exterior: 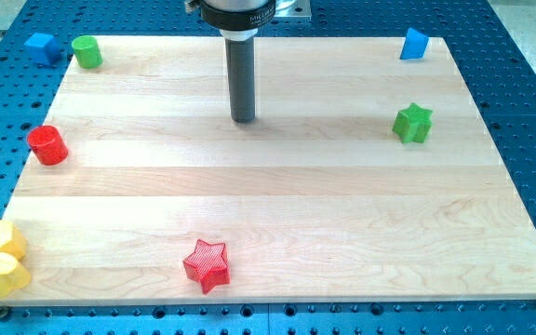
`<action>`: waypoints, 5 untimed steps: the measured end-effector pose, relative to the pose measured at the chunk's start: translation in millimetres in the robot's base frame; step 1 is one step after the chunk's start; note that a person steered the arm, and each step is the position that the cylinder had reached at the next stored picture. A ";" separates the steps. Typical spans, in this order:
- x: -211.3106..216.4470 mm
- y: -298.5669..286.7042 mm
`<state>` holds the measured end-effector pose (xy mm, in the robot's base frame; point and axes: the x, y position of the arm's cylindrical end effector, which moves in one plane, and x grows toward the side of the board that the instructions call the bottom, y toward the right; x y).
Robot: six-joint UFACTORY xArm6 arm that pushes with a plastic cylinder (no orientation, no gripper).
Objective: Push the green star bottom right to the green circle
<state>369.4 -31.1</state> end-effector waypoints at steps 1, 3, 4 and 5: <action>0.7 0.1; -3.9 170.3; -11.3 236.7; -8.2 280.3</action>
<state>361.1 249.2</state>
